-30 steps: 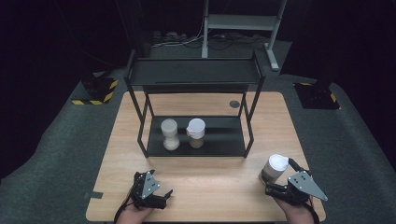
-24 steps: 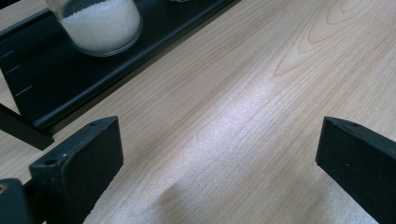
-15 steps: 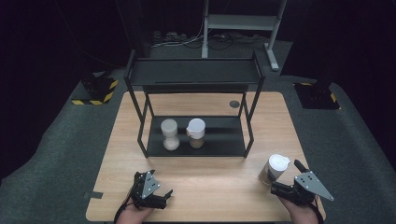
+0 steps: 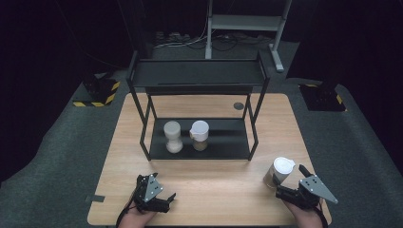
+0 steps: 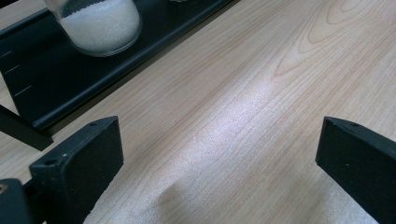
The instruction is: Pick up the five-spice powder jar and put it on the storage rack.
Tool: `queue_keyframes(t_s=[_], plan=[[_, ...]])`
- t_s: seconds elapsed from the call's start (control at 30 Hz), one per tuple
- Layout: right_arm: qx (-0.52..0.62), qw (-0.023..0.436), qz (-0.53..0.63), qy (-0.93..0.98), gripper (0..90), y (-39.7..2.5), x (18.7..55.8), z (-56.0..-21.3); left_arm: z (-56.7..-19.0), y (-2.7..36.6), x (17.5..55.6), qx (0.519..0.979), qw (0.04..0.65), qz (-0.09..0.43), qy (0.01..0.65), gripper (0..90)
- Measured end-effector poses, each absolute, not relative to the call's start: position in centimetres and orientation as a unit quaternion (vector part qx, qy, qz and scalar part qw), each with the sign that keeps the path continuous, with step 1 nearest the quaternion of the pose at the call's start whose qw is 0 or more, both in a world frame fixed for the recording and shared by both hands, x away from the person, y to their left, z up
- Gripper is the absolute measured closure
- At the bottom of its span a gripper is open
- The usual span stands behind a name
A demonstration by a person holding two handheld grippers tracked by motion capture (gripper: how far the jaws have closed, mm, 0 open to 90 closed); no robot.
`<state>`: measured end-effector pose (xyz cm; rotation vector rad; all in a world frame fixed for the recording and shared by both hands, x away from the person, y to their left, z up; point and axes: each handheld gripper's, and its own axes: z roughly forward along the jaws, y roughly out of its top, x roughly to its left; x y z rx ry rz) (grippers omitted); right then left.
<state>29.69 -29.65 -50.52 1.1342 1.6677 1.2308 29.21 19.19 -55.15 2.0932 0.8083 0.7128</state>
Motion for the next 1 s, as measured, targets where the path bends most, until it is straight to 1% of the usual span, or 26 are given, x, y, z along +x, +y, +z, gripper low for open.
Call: queue_keyframes(t_s=[0.67,1.0], plan=[[0.457,0.356,0.479,0.66,1.5,-29.5,30.3,-52.2,-55.2,19.2,29.2,0.822,0.383,0.278,0.316,1.1],[0.467,0.336,0.481,0.662,8.6,-29.0,30.6,-52.9,-55.2,19.1,29.3,0.822,0.383,0.278,0.315,1.1]])
